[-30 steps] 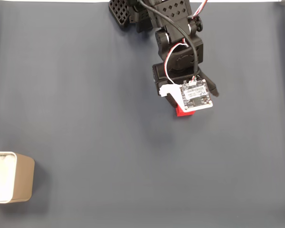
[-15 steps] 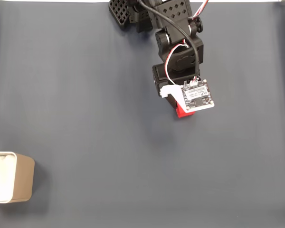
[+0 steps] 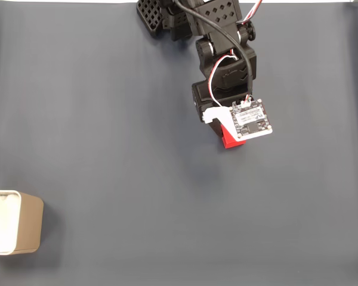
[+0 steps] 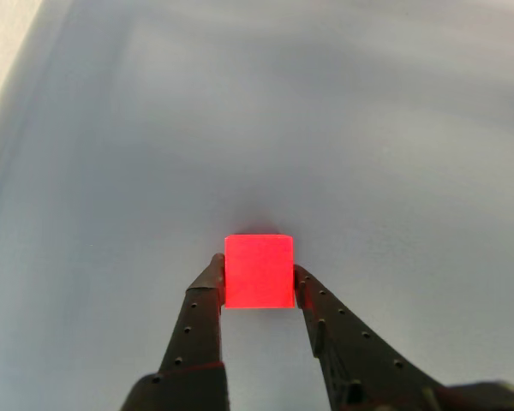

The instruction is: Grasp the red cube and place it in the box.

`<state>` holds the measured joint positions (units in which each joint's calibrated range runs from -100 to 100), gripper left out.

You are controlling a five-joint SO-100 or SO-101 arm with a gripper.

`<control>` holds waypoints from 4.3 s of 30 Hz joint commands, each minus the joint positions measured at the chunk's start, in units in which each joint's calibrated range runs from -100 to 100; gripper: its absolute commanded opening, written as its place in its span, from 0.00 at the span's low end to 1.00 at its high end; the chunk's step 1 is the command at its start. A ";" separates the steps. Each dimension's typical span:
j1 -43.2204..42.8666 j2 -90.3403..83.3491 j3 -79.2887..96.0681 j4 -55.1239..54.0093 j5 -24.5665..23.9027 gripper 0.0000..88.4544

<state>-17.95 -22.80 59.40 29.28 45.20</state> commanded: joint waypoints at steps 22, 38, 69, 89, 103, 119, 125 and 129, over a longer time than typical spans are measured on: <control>15.47 -11.52 -15.70 18.76 6.15 0.00; 29.46 0.01 -41.79 23.59 6.01 0.00; 41.60 31.12 -86.32 26.79 3.03 0.00; 48.00 42.90 -102.20 27.28 2.15 0.00; 50.20 50.53 -113.42 27.28 1.81 0.00; 50.84 54.25 -116.06 27.28 2.10 0.00; 51.40 54.43 -114.42 27.28 2.49 0.00; 51.55 55.12 -114.42 27.20 2.74 0.00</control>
<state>32.79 32.78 -54.52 56.40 47.20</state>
